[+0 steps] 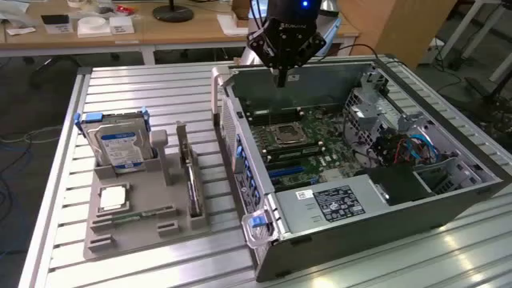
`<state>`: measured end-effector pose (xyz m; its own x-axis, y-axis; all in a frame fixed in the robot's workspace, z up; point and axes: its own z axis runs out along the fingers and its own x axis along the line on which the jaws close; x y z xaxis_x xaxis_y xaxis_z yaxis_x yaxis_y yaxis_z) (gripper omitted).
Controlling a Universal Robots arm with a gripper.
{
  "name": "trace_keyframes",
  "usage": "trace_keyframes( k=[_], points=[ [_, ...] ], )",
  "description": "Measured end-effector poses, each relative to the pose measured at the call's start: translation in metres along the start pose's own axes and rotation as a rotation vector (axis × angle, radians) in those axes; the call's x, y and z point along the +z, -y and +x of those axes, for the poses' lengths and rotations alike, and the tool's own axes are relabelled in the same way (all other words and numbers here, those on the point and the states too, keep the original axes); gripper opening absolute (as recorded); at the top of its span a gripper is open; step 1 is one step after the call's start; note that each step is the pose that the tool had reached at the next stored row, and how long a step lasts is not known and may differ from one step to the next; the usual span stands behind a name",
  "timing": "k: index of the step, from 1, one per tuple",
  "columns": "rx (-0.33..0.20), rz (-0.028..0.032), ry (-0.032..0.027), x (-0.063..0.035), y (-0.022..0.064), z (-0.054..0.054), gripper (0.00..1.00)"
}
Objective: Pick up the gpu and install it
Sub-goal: 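Reach for the gpu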
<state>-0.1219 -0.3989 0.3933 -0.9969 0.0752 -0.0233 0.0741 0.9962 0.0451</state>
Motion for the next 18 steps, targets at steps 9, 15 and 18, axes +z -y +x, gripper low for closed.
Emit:
trace_keyframes(
  k=[9,15,18],
  points=[
    [0.000,0.0000,0.0000,0.0000,0.0000,0.0000,0.11],
    [0.000,0.0001,0.0000,0.0002,0.0003,0.0037,0.11],
    [0.000,0.0000,0.0000,0.0004,0.0007,0.0089,0.11]
  ],
)
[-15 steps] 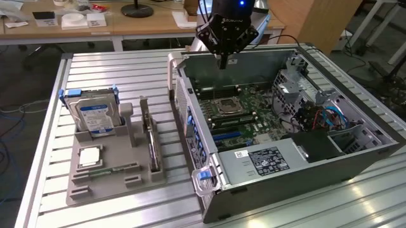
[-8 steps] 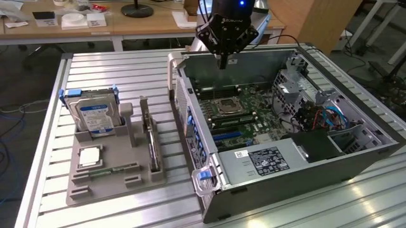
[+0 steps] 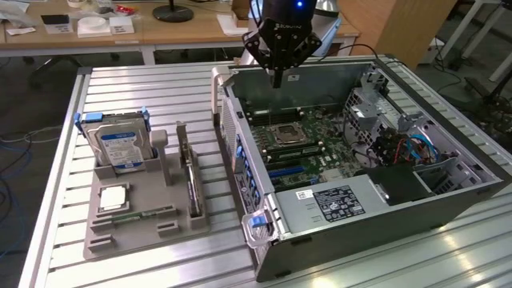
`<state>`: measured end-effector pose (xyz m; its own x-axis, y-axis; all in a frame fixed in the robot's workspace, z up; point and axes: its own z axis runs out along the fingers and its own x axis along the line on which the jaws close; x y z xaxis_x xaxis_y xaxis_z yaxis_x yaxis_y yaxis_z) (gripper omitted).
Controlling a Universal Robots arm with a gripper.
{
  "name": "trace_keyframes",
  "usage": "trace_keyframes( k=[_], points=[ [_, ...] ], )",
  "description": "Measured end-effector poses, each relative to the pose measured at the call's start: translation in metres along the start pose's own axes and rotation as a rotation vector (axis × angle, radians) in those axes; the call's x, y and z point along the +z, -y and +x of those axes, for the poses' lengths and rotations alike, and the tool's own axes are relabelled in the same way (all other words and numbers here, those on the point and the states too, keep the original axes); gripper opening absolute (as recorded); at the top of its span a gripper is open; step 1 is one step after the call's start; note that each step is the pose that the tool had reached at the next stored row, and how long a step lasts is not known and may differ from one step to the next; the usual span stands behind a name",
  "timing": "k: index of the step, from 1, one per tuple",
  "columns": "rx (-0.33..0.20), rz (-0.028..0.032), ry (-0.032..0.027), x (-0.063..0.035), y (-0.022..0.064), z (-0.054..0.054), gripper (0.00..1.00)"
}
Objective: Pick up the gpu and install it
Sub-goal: 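Reach for the gpu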
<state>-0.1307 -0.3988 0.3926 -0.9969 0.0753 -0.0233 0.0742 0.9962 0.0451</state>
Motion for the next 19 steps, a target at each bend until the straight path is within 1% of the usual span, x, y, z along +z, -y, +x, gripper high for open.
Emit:
trace_keyframes(
  k=[11,19],
  points=[
    [0.000,0.0000,0.0000,0.0011,0.0013,0.016,0.11],
    [0.000,0.0000,0.0000,0.0018,0.0020,0.025,0.11]
  ],
)
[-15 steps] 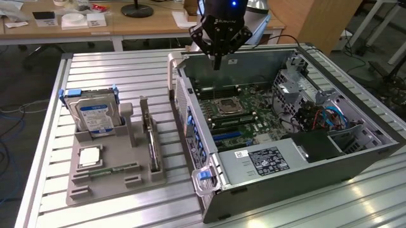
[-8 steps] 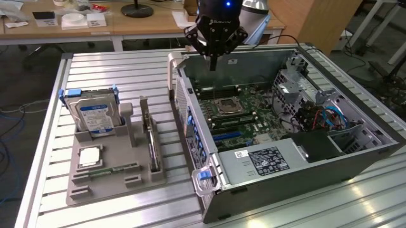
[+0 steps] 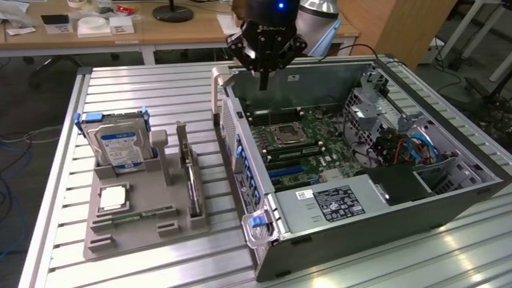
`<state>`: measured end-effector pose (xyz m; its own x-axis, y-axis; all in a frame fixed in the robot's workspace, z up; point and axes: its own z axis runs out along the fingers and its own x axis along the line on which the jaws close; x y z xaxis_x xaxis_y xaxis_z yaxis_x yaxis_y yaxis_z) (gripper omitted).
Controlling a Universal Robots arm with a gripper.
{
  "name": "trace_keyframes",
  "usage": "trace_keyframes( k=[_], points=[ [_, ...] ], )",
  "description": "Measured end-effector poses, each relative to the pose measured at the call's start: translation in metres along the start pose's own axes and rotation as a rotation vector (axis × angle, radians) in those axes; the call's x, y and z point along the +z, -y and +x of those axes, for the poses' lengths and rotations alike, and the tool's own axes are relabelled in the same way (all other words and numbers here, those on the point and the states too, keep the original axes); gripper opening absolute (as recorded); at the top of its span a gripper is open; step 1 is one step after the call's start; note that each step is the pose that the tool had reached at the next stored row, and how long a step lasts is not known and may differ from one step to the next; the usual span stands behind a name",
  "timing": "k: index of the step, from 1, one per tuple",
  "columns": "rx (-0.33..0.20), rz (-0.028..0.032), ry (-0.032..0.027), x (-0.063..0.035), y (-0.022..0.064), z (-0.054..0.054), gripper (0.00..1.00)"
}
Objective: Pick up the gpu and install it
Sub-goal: 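Reach for the gpu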
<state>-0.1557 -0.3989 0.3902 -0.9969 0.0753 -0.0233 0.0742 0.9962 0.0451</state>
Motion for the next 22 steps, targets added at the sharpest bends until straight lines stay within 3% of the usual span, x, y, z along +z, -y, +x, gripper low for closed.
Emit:
trace_keyframes(
  k=[22],
  points=[
    [0.000,0.0000,0.0000,0.0018,0.0022,0.028,0.11]
  ],
)
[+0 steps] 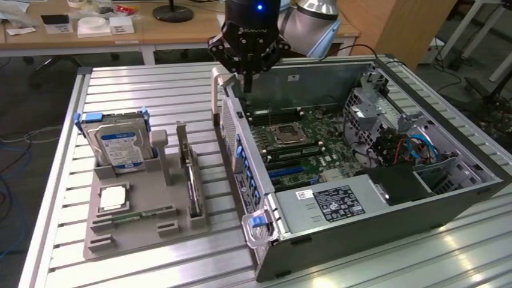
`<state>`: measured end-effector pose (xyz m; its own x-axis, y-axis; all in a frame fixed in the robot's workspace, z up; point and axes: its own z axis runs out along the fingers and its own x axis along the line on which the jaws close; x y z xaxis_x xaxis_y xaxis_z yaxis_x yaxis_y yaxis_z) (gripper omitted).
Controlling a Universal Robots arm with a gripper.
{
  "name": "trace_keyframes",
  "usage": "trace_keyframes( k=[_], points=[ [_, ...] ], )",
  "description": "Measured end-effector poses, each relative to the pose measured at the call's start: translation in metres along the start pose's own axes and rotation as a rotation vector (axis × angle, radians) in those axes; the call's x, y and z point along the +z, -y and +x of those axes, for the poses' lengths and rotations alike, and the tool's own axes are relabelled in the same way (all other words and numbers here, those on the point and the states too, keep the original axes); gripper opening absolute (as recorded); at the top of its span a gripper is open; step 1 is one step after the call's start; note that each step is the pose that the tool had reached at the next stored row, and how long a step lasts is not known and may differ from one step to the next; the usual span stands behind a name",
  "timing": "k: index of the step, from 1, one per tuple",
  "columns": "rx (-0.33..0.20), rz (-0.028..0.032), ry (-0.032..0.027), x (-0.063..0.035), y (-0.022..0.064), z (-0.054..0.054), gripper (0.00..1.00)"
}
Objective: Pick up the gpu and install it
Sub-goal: 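Reach for the gpu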
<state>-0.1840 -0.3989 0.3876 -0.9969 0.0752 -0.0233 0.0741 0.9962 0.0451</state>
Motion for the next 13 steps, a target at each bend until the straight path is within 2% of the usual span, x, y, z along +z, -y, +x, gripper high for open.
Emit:
trace_keyframes(
  k=[13],
  points=[
    [0.000,0.0000,0.0000,0.0006,0.0013,0.017,0.11]
  ],
)
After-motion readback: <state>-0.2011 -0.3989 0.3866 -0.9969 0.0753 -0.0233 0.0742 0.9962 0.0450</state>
